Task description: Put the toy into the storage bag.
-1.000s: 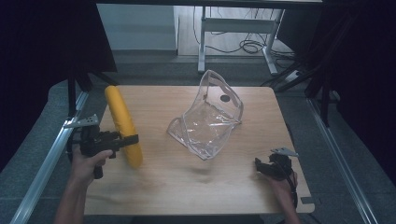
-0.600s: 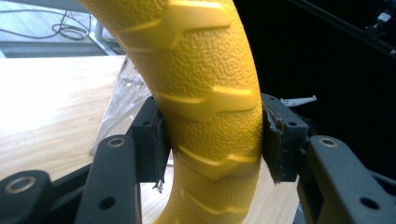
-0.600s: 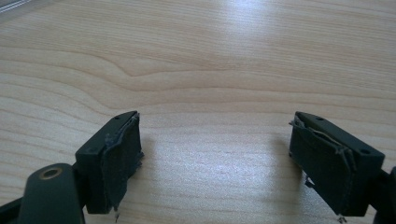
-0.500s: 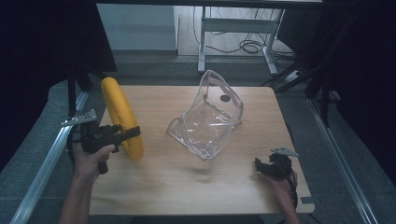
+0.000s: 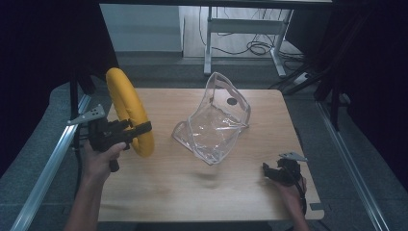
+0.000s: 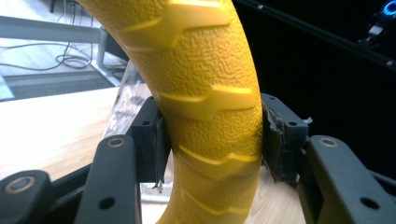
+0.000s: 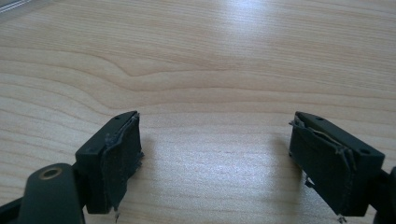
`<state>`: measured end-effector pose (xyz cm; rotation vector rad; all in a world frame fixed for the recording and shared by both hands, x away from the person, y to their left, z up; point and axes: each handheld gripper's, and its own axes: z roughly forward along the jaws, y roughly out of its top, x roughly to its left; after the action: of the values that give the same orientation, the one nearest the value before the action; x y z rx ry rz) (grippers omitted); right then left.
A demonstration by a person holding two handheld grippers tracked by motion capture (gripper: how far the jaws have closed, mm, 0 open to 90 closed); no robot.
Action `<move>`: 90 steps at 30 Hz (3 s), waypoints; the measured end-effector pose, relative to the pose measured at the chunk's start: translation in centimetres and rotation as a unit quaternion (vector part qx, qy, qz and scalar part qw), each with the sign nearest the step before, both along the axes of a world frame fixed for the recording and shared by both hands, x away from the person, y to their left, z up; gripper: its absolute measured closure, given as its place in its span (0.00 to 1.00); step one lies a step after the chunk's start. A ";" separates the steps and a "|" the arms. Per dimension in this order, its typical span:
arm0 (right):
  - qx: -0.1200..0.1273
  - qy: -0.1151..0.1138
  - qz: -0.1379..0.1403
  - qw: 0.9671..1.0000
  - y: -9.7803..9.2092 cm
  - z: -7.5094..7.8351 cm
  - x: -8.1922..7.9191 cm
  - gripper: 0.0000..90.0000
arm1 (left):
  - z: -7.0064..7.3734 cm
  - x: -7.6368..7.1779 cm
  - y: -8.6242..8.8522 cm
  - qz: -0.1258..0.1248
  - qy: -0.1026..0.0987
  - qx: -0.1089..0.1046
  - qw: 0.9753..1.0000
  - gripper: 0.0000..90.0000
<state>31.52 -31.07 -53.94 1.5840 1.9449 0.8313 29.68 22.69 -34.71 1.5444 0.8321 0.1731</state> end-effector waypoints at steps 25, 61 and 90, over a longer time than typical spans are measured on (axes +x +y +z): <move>-0.002 -0.002 -0.002 1.000 0.0 0.0 0.0 0.19 | 4.4 1.9 -4.1 -0.028 -0.053 -0.002 0.998 0.54; -0.002 -0.002 -0.002 1.000 0.0 0.0 0.0 0.19 | 6.8 2.8 -8.5 -0.069 -0.076 -0.009 0.995 0.54; -0.002 -0.003 -0.003 1.000 0.0 0.0 0.0 0.19 | 8.8 3.3 -14.3 -0.122 -0.090 0.003 0.988 0.54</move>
<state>31.56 -31.09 -53.98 1.5840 1.9349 0.8285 33.00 8.38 -25.96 1.5962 0.4961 0.1338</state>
